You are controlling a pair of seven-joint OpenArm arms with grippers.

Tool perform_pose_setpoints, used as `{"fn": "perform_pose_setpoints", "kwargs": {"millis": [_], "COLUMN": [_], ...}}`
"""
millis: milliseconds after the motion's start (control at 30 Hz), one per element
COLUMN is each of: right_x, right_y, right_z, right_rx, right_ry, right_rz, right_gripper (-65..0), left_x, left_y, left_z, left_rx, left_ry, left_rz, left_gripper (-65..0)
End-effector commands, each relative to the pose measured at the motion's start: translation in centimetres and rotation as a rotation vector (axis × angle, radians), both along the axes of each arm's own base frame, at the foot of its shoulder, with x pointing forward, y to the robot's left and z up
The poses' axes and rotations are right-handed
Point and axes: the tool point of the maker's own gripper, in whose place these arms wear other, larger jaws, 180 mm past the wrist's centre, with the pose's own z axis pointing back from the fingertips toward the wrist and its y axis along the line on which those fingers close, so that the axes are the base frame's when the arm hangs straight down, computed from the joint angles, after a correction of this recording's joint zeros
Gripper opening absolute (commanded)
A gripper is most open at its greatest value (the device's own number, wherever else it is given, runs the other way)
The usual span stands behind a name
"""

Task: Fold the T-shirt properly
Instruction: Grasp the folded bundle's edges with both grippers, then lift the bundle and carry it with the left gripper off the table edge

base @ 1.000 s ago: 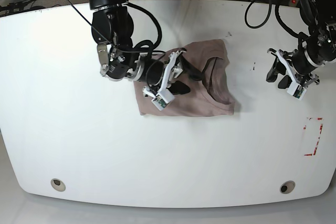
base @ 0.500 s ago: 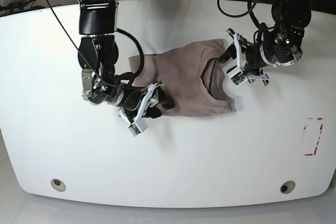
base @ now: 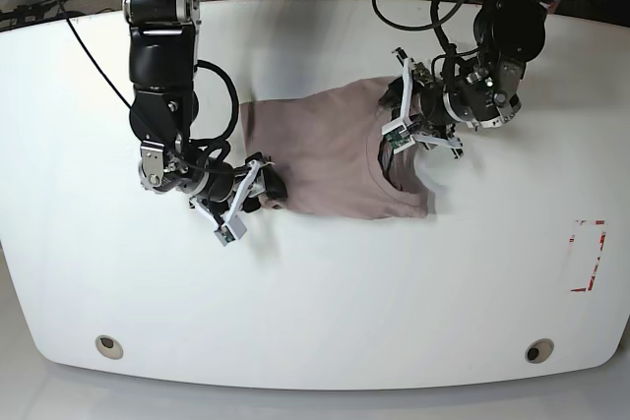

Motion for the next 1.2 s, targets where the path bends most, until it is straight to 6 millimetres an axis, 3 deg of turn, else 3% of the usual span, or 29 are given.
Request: {"fn": "perform_pose_setpoints", "kwargs": {"millis": [0,133,233,467,600,633,733,933,1033,1133,1167], "right_x": [1.2,1.1,0.4,-0.1,-0.1,-0.2,-0.1,-0.5,-1.0,-2.2,-2.6], "right_y": [-1.5,-1.8,-2.2,-2.0,-1.9,-2.0,-3.1,-2.3,-2.3,-0.9,-0.7], "right_z": [1.4,2.3,3.3,6.4,7.5,7.5,7.1,4.0,2.8,1.7,1.4], "right_rx": [-0.014,0.009,-0.01,-0.079,-0.092,-0.095,-0.113,-0.052,-0.048,-0.05,-0.052], "right_ry": [-0.062,-0.08,-0.096,-0.182,-0.211,-0.212,-0.206,-0.152,-0.127,-0.1,-0.092], "right_rz": [-0.016,-0.021,0.0,0.05,0.059,0.06,0.052,0.05,0.057,0.104,0.113], "right_gripper": [-33.8,-33.9,-33.9,-33.9,-33.9,-33.9,-34.4,-53.9,-53.0,-52.8,-52.8], "left_x": [2.4,3.9,5.2,6.8,6.2,5.8,4.3,2.3,2.3,2.6,3.0], "left_y": [2.0,3.7,5.1,5.0,5.1,4.3,2.1,-0.9,-1.8,-1.4,-1.3], "left_z": [0.0,-1.0,-0.1,6.0,7.3,7.6,7.0,5.6,4.2,1.2,1.0], "left_rx": [0.038,0.041,0.058,0.039,0.026,0.0,-0.053,-0.135,-0.123,-0.065,-0.059], "left_ry": [-0.021,-0.009,-0.04,-0.221,-0.261,-0.269,-0.247,-0.184,-0.162,-0.099,-0.099], "left_rz": [0.025,0.054,0.064,0.017,0.028,0.026,0.023,0.035,0.059,0.095,0.098], "left_gripper": [-40.6,-40.6,-40.6,-40.6,-40.6,-40.6,-40.6,-40.6,-40.6,-40.6,-40.6]}}
